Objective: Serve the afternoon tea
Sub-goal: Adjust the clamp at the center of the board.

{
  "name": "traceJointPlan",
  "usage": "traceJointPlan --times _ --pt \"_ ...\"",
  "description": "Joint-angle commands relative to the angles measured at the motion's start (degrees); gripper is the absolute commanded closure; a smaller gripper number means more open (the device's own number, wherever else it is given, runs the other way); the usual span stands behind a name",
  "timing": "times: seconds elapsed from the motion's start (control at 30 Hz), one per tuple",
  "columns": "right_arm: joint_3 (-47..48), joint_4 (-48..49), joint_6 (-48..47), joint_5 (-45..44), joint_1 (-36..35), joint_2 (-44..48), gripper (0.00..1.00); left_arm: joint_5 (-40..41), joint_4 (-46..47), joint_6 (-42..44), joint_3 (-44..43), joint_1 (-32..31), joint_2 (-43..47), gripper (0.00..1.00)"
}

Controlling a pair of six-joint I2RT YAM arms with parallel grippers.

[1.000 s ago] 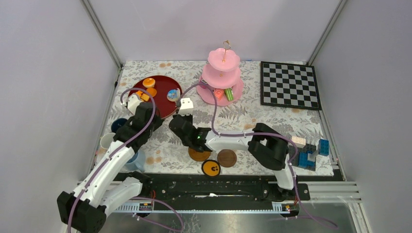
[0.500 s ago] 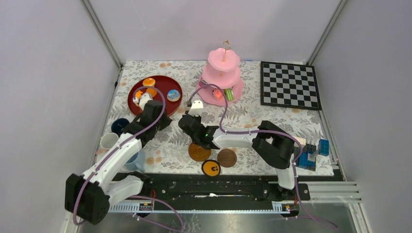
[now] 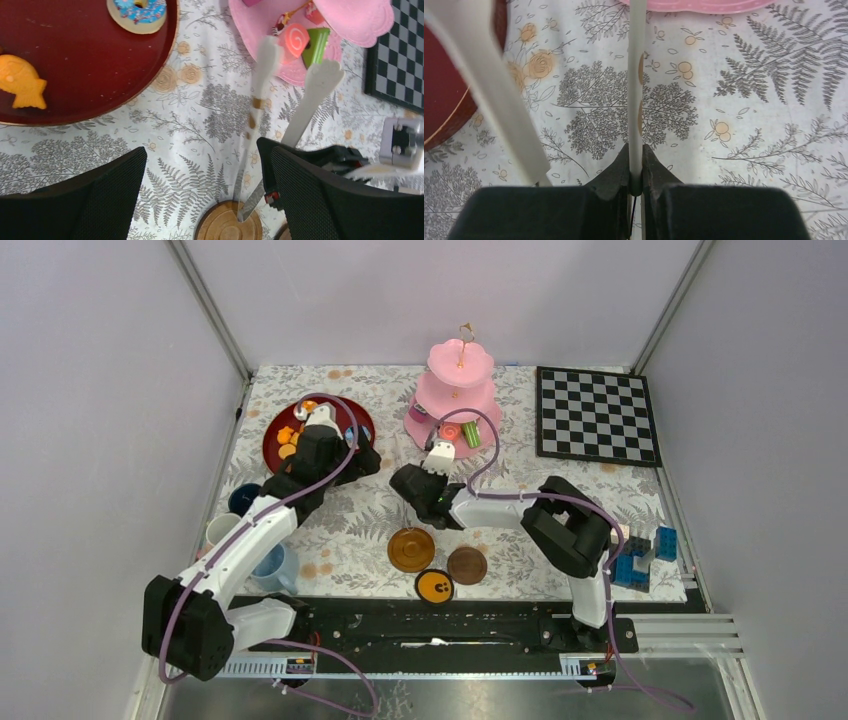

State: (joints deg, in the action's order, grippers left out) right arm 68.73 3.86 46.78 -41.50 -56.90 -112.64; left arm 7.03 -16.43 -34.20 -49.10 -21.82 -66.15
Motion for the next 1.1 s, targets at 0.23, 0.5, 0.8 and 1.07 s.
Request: traceJointPlan --times 0.23,0.5,0.8,1.07 --pt "13.48 -14.41 8.76 1.26 3.29 -4.32 1.0 -9.05 8.39 4.93 7.74 0.23 2.63 0.01" --pt "21.15 -22.87 14.13 4.7 3.29 -10.16 1.0 -7.29 8.73 3.87 11.05 0.2 3.45 0.02" --pt "22.89 -24.34 15.99 8.33 3.18 -12.25 0.92 -6.76 8.94 3.89 11.72 0.21 1.26 0.01" --pt "21.2 -22.0 12.79 7.47 3.27 -9.63 0.55 -10.61 12.46 3.84 13.91 0.25 -1.03 0.01"
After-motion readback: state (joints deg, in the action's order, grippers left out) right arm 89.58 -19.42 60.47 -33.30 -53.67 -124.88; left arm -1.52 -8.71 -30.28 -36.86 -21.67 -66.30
